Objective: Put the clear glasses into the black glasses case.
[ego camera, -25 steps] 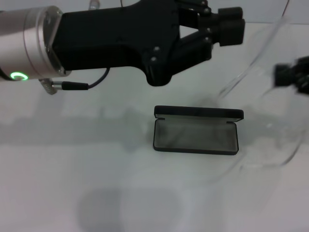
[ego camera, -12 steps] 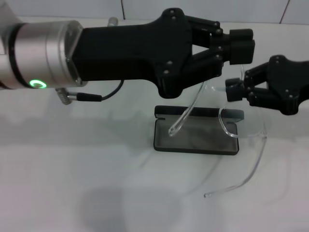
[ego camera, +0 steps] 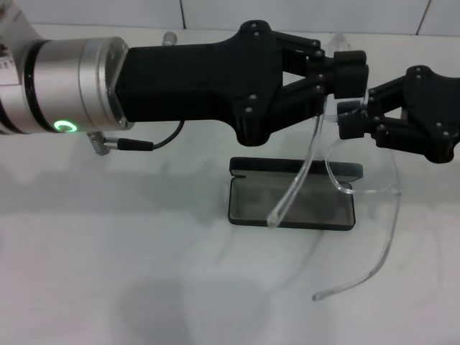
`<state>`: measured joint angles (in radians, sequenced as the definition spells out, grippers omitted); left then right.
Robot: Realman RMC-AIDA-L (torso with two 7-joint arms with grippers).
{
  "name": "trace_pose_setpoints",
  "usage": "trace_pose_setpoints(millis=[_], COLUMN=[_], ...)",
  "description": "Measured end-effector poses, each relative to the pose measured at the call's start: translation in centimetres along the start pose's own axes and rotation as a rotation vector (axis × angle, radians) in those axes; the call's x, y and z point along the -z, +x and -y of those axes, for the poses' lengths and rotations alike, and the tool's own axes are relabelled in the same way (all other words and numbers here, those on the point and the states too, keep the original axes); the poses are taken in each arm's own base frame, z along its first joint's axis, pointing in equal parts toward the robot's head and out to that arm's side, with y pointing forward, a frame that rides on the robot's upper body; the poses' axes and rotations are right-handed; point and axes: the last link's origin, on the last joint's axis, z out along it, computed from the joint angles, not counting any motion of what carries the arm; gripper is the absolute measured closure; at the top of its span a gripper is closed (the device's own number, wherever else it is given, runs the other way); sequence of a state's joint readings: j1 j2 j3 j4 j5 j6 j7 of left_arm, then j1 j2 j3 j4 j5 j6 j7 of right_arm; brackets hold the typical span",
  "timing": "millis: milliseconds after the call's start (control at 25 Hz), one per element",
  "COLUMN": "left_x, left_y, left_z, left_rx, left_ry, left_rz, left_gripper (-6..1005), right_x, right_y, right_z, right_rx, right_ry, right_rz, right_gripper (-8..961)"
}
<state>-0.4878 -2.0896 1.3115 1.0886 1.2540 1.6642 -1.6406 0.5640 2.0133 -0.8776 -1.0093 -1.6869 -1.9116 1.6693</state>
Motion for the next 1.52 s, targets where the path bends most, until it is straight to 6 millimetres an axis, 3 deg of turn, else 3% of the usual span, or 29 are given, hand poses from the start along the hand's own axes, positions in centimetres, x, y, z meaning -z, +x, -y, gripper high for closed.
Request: trace_pose_setpoints(millis=[560, 1160, 1520], left_x=[-0.1, 0.0, 0.1], left_y=[-0.7, 0.2, -0.7], left_z=[0.3, -0.6, 0.1], left_rx=[-0.004, 0.001, 0.045], left_ry=[0.001, -0.048, -0.028], left_rz=[0.004, -0.070, -0.080], left_gripper=[904, 905, 905], right_x=[-0.2, 0.0, -0.4], right_y=[-0.4, 0.6, -0.1], right_z=[-0.1, 0.1, 0.0], right_rx=[0.018, 0.045, 0.079], right_ry=[-0.012, 0.007, -0.019], right_rz=[0.045, 0.118, 0.181], right_gripper=[844, 845, 845])
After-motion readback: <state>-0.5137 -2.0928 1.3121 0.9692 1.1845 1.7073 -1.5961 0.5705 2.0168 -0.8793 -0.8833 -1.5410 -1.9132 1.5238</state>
